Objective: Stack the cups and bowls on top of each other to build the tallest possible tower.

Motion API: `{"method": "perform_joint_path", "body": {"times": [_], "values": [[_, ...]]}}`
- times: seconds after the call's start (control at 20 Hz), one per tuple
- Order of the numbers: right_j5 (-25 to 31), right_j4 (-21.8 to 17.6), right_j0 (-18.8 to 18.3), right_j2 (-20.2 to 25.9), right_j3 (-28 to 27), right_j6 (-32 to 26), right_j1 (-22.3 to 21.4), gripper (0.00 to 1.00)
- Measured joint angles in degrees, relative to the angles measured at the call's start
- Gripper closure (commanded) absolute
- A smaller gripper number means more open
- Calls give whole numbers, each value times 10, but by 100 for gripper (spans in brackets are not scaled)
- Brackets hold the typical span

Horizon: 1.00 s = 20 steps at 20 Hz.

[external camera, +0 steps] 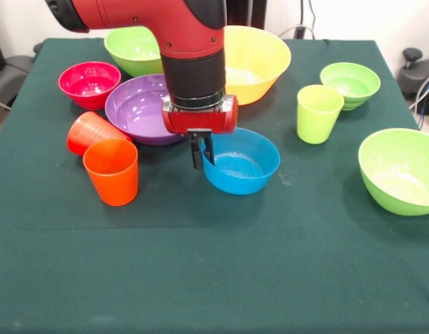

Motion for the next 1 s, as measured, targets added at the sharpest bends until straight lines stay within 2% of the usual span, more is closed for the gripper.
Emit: {"method": "perform_joint_path", "body": {"times": [0.45,1.0], "values": [[0,12,-4,0,26,0,-21,100],[0,23,-29,13,49,0,-49,100]]}}
